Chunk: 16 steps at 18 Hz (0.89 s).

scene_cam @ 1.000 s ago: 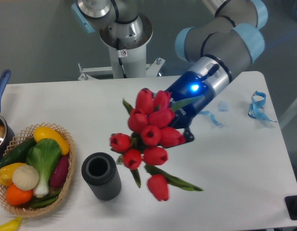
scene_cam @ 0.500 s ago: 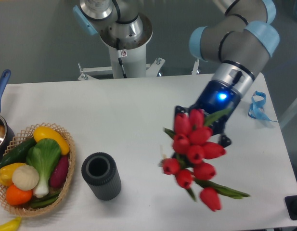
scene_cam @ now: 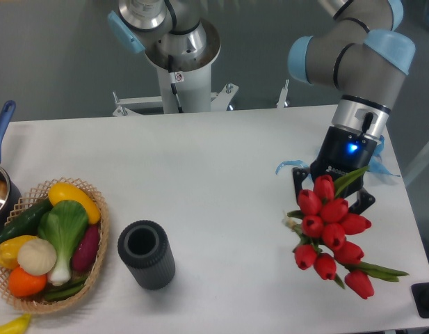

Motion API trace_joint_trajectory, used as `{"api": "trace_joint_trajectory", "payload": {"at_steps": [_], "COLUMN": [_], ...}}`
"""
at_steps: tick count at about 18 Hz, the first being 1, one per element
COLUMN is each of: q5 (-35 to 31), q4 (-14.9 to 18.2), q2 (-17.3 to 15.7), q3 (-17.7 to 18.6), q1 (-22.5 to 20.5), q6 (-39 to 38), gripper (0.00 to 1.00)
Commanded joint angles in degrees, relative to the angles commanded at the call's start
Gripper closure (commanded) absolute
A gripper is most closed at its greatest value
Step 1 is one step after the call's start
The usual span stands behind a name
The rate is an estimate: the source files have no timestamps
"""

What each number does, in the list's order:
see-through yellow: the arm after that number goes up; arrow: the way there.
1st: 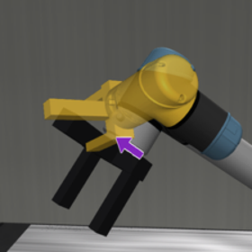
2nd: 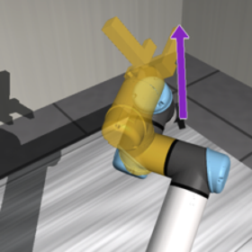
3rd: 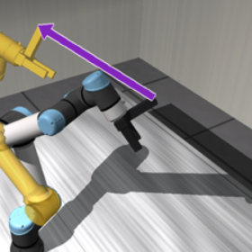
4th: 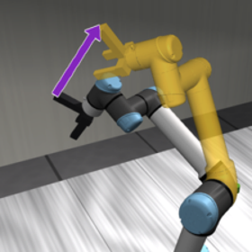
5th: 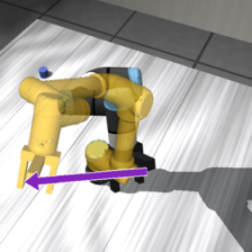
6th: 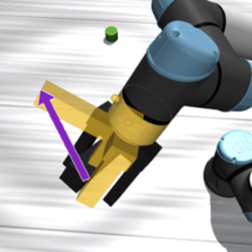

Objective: Pick up the flowers from the vase
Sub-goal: 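Carry the held tulips away from the vase toward the blue ribbon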

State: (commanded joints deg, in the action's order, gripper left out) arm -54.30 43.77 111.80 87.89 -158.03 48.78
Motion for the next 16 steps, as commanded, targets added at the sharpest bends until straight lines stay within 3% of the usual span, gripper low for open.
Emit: {"api": "trace_joint_trajectory", "payload": {"at_steps": [5, 9, 16], "q5": [-3.61, -14.15, -20.41], "q4": [1.23, 5.7, 6.51], "q2": [-0.53, -2.11, -1.85], "q3": [0.7, 1.15, 0.97], "q1": [0.62, 0.88, 1.76], "q6": [4.83, 5.01, 4.92], "gripper": [0.66, 0.67, 0.75]}}
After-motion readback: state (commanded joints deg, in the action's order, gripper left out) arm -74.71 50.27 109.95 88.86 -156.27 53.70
